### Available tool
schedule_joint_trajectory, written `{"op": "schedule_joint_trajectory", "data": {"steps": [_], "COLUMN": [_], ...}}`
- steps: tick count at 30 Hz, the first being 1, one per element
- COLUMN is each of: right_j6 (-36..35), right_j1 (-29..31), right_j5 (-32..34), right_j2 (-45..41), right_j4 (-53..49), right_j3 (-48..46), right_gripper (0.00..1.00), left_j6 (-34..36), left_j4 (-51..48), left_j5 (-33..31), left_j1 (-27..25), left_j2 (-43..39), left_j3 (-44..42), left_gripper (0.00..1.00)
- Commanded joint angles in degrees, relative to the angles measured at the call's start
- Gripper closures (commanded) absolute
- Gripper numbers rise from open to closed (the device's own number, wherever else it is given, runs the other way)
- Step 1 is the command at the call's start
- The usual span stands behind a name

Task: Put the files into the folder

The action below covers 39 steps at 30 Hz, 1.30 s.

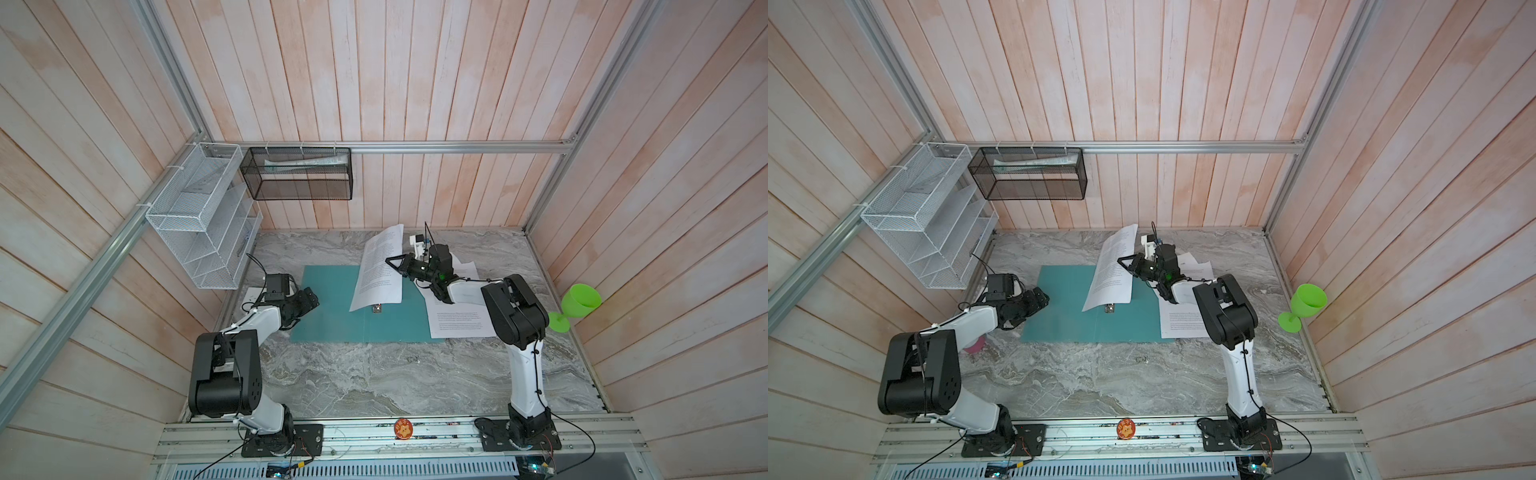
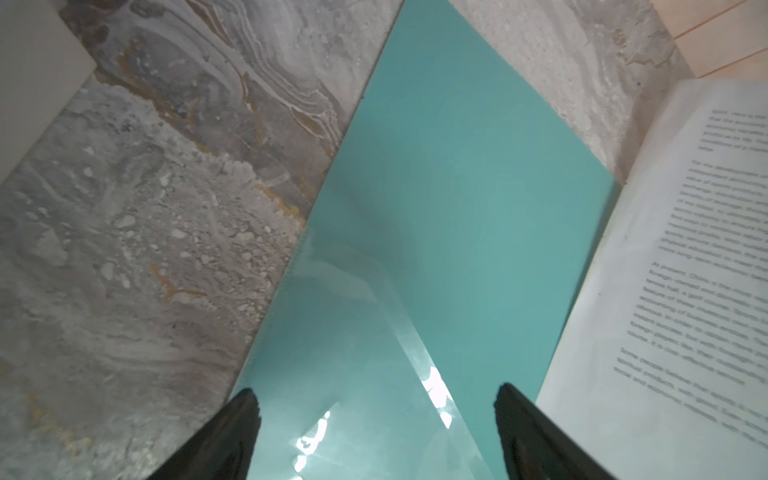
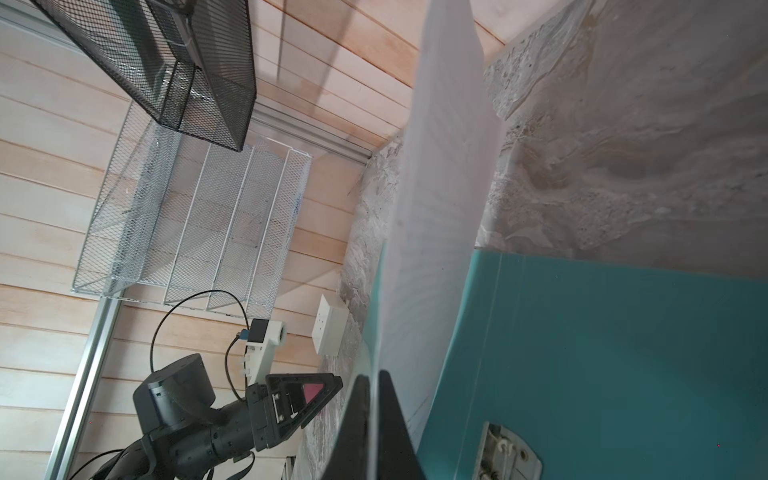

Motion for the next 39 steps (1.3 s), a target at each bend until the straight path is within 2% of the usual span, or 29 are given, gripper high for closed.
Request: {"op": "schedule_joint_trajectory", "data": {"steps": [1, 6, 11, 18, 25, 39], "right_j6": [-3.34, -6.97, -13.41, -18.64, -21.97, -18.59], "right_j1": [0.73, 1.54, 2.92, 4.16, 5.76, 7.56], "right_j5": [1.37, 2.87, 4.97, 7.78, 11.38, 11.31], "right_j2": [0.61, 0.36, 0.36, 1.09, 1.80, 3.40], "right_j4": [-1.66, -3.10, -9.11, -16.43, -18.64, -12.81], "right_j3": [2.26, 2.11, 4.07, 7.02, 7.58, 6.55], "right_gripper": [1.00, 1.00, 1.00, 1.00, 1.00, 1.00], "left_j6": [0.15, 0.56, 1.21, 1.50, 1.33, 1.10], "left_j4": [0.89, 0.49, -0.14, 0.78, 1.40, 2.09], "left_j5": [-0.83, -1.07, -1.16, 2.53, 5.23, 7.33], "left_j1": [1.29, 2.71, 2.84, 2.89, 2.87, 2.89], "left_j2": [1.58, 2.73, 3.50, 5.44, 7.07, 7.56], "left_j3": [-0.02, 0.15, 0.08, -0.21, -0.19, -1.03], "left_gripper": [0.10, 0.10, 0.10, 0.11, 0.13, 0.15]}}
